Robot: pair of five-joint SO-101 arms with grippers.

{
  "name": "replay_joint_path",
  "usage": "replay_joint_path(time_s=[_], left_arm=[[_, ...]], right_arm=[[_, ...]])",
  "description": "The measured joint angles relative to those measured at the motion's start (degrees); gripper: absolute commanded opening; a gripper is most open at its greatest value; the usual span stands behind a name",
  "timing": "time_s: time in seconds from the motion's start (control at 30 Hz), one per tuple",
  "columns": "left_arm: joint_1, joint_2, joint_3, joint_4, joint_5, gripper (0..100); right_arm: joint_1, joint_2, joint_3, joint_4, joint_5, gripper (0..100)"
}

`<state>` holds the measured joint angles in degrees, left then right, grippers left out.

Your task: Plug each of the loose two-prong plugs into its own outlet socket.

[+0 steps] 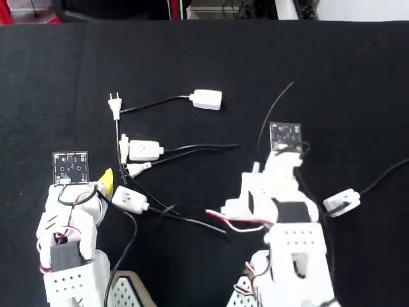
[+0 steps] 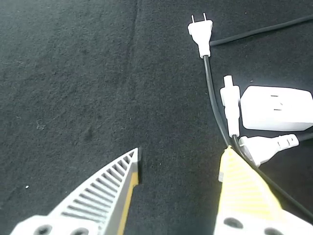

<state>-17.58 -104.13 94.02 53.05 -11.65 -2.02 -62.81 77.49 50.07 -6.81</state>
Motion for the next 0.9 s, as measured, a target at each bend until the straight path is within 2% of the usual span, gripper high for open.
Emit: replay_joint_path(time_s=[0.2,0.4,0.5,0.63,0.73,0.9], left_arm=[[0.0,0.0,0.0,0.0,0.0,27],[0.4,0.0,-0.3,0.0,0.0,27],[5.8,0.0,-1.1,0.0,0.0,27],[17.8,0.0,-1.1,-1.2,-2.9,27],[26.2,0.0,-1.1,-4.9,-4.1,27],[39.9,0.0,-1.1,-7.1,-5.5,26]], right_arm=[[-3.9,-15.6,6.4,1.8,0.9,1.1],[-1.3,-31.5,6.9,9.0,1.1,1.1],[1.9,-38.8,1.4,16.5,2.7,1.1],[10.4,-40.4,-9.2,24.2,5.0,1.1],[16.4,-38.8,-13.8,24.4,7.4,1.1],[18.3,-27.1,-22.1,24.4,6.3,1.1]])
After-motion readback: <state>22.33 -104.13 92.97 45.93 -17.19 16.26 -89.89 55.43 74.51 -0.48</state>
